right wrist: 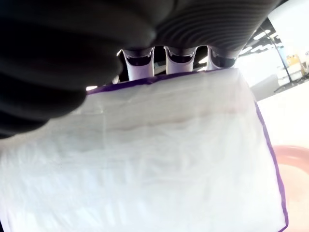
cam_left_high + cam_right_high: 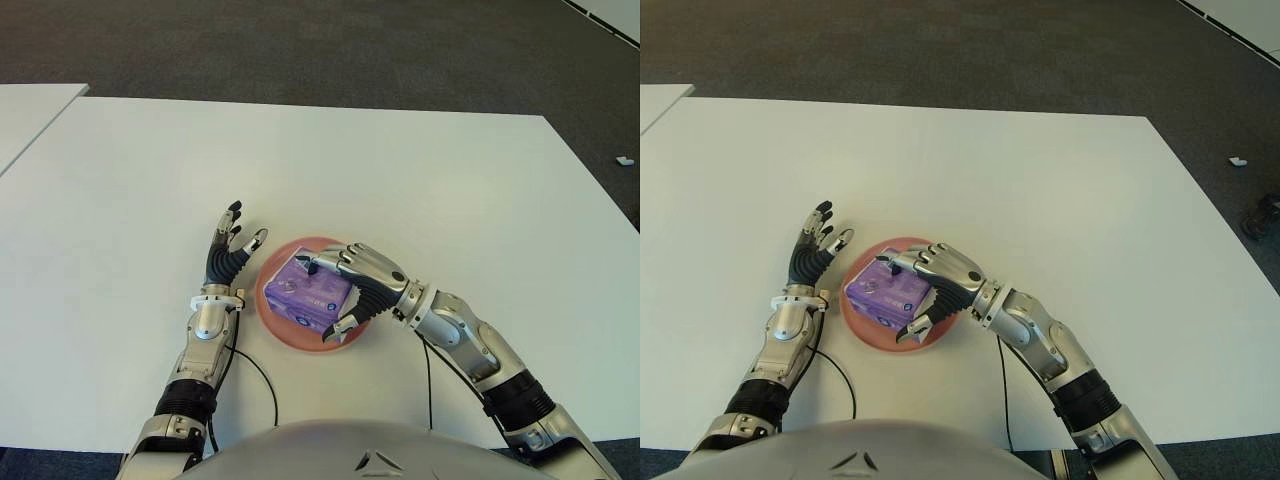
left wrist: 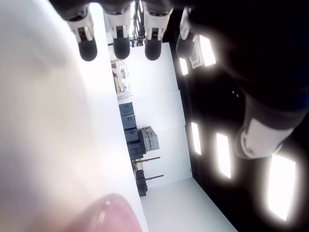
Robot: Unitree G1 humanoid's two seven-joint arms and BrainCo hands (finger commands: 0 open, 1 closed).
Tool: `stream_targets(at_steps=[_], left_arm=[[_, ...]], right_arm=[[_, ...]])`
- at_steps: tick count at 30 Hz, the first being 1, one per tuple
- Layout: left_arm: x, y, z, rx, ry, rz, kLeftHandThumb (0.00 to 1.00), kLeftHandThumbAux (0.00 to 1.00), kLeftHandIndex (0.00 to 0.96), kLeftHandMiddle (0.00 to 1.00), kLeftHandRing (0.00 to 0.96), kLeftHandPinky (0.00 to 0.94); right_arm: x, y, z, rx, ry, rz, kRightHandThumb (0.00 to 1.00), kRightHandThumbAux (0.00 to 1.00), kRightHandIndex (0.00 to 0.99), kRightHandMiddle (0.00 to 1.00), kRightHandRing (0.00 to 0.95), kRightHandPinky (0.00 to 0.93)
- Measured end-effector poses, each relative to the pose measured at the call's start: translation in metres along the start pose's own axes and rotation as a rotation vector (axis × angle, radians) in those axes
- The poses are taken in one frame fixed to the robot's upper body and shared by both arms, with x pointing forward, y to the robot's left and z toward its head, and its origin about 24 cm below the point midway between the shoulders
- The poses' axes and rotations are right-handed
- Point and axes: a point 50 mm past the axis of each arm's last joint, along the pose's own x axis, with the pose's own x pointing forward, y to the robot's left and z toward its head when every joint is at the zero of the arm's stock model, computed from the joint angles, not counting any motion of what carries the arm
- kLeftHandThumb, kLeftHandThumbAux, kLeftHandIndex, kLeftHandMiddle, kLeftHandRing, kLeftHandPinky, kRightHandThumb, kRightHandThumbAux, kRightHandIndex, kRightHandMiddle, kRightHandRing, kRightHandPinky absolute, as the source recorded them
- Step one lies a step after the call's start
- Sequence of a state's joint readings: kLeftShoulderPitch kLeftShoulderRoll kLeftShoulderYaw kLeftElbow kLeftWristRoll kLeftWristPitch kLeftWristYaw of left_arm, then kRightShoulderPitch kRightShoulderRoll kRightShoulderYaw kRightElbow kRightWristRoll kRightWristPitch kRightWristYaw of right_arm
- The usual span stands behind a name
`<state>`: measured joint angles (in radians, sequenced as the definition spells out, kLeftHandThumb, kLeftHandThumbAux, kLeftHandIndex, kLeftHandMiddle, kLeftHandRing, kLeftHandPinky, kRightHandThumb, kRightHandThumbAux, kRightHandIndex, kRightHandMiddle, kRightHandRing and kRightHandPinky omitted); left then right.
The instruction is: Put the tissue paper into the plate.
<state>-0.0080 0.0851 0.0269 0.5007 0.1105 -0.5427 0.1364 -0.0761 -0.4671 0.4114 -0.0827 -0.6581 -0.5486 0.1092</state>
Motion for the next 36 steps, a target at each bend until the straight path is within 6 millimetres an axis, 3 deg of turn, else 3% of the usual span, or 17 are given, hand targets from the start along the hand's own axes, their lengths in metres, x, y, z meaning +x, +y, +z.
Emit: stream_targets(at_steps=[7, 23, 30, 36], left_arm=[[0.0, 0.0, 0.0, 0.001, -0.001, -0.002, 0.0, 0.559, 0.0, 0.0, 0.0, 0.0], [0.001, 0.001, 0.0, -0.013, 0.0, 0.005, 0.0, 0.542, 0.002, 0.0, 0.0, 0.0], [0.001, 0.001, 0.0, -0.021, 0.0, 0.007, 0.0, 0.531, 0.0, 0.0, 0.0, 0.0], [0.001, 0.001, 0.0, -0.021, -0.002, 0.006, 0.0, 0.528, 0.0, 0.0, 0.0, 0.0]], right_arm=[[0.003, -0.006, 0.003, 0.087, -0.026, -0.118, 0.047, 0.368, 0.0, 0.0, 0.0, 0.0], [0.003, -0.048, 0.008, 0.245, -0.073, -0.313, 0.068, 0.312, 0.0, 0.0, 0.0, 0.0], [-0.004, -0.069, -0.007, 0.307, 0.007, -0.4, 0.091, 0.298, 0.0, 0.0, 0.0, 0.0], [-0.014, -0.081, -0.014, 0.359, 0.03, -0.58, 0.127, 0.31, 0.0, 0.0, 0.0, 0.0]])
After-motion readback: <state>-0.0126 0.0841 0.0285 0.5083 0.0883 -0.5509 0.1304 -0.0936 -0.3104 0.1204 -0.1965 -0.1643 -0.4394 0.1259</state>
